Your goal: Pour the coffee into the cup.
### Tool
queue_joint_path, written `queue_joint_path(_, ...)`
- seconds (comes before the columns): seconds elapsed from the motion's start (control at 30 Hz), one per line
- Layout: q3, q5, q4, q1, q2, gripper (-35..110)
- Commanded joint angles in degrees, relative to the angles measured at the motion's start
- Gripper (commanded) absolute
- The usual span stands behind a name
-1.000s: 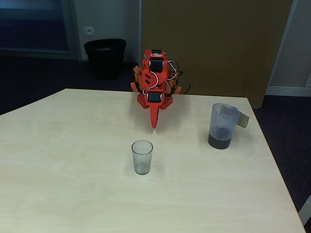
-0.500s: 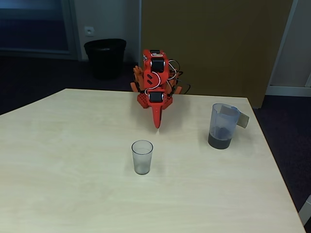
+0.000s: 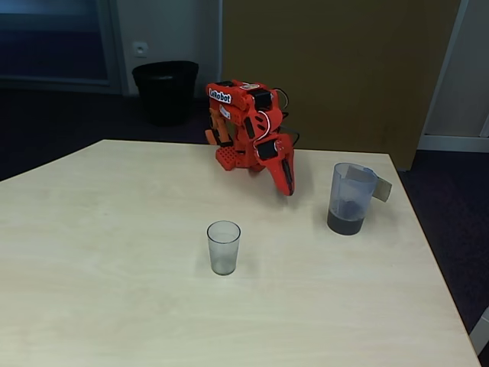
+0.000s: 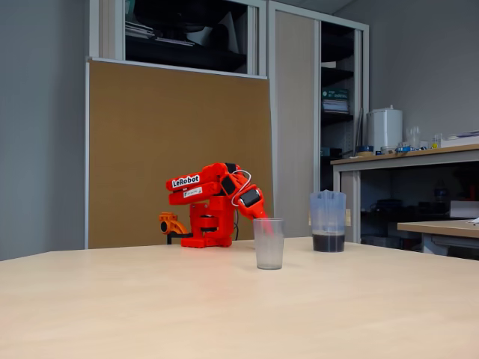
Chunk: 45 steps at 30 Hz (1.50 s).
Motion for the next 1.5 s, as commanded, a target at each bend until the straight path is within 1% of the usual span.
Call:
queue_joint_path(0.0, 0.26, 13.1, 1.67, -4.57, 2.37, 0)
queue_joint_path(0.1, 0.26, 22.32, 5.54, -6.77, 2.2, 0)
queue_joint_path(0.33, 0.35, 32.78, 6.68, -14.59, 0.18, 0)
queue_joint_path(0.43, 0.35, 33.05, 2.9, -16.26, -2.99, 0)
queue_joint_path(0.5, 0.35, 33.4, -2.46, -17.93, -7.21, 0)
queue_joint_path(0.6, 0.35, 37.79, -10.55, -21.45, -14.41, 0)
queue_joint_path(0.63, 0.35, 40.08, -12.3, -22.59, -16.44, 2)
queue_joint_path(0.7, 0.35, 43.33, -14.41, -24.35, -18.72, 11)
queue_joint_path(0.73, 0.35, 42.28, -16.44, -24.7, -19.42, 7)
queue_joint_path(0.77, 0.35, 41.92, -17.84, -25.22, -19.95, 6)
queue_joint_path(0.9, 0.35, 51.15, -19.78, -29.0, -21.53, 0)
queue_joint_path(1.0, 0.35, 58.8, -20.3, -30.67, -23.55, 0)
queue_joint_path(1.17, 0.35, 60.21, -24.17, -30.32, -26.37, 1)
queue_joint_path(1.3, -0.53, 58.54, -27.69, -29.62, -27.51, 10)
queue_joint_path(1.37, -2.46, 58.1, -27.42, -29.53, -28.74, 13)
queue_joint_path(1.47, -7.73, 58.36, -24.79, -29.44, -32.96, 12)
